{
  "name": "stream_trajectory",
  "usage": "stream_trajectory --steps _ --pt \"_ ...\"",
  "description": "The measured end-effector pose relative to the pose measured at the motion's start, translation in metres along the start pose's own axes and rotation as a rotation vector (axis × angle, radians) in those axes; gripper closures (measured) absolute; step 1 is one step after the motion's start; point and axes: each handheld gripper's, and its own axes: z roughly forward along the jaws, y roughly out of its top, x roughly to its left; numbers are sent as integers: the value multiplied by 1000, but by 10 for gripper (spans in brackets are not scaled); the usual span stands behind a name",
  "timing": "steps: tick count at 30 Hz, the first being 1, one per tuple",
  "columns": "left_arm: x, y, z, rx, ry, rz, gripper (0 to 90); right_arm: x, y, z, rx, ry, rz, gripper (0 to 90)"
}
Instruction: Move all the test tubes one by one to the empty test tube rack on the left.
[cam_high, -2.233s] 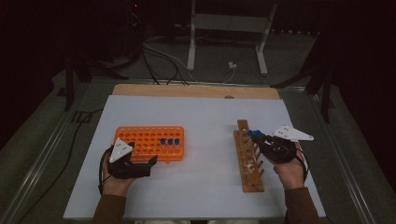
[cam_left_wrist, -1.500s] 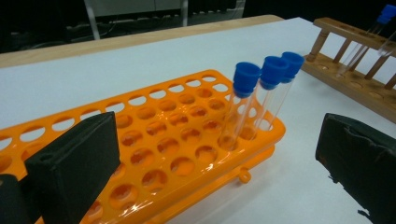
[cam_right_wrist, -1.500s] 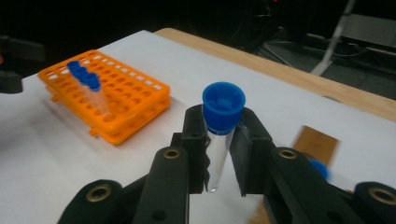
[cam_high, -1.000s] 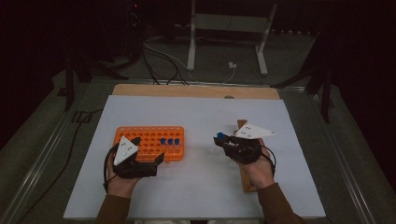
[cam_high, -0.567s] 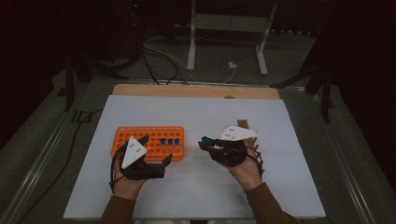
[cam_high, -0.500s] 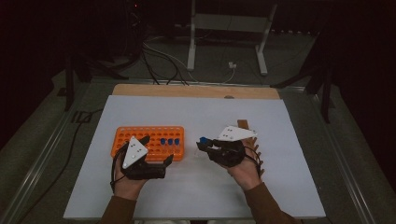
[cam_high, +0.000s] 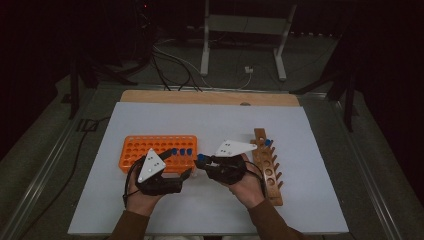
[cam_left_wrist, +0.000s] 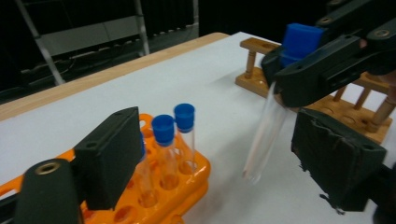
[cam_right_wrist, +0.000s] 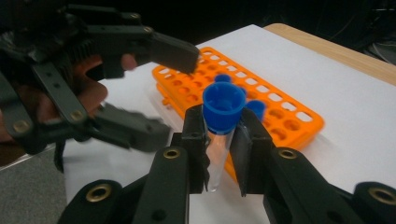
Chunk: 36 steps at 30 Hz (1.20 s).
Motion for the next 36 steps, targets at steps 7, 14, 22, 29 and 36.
stream_trajectory --steps 7,14,22,29,36 --pt "1 -1 -1 0 -57 19 450 3 4 3 -8 9 12 769" --pt "-5 -2 4 25 -73 55 497 5 7 2 -15 12 7 769" --pt "-6 -3 6 37 -84 74 637 13 8 8 -2 42 -8 770" --pt "-6 -4 6 36 -104 93 772 15 9 12 2 47 -12 770" --pt "-4 -6 6 34 -98 86 779 13 9 10 -3 66 3 675"
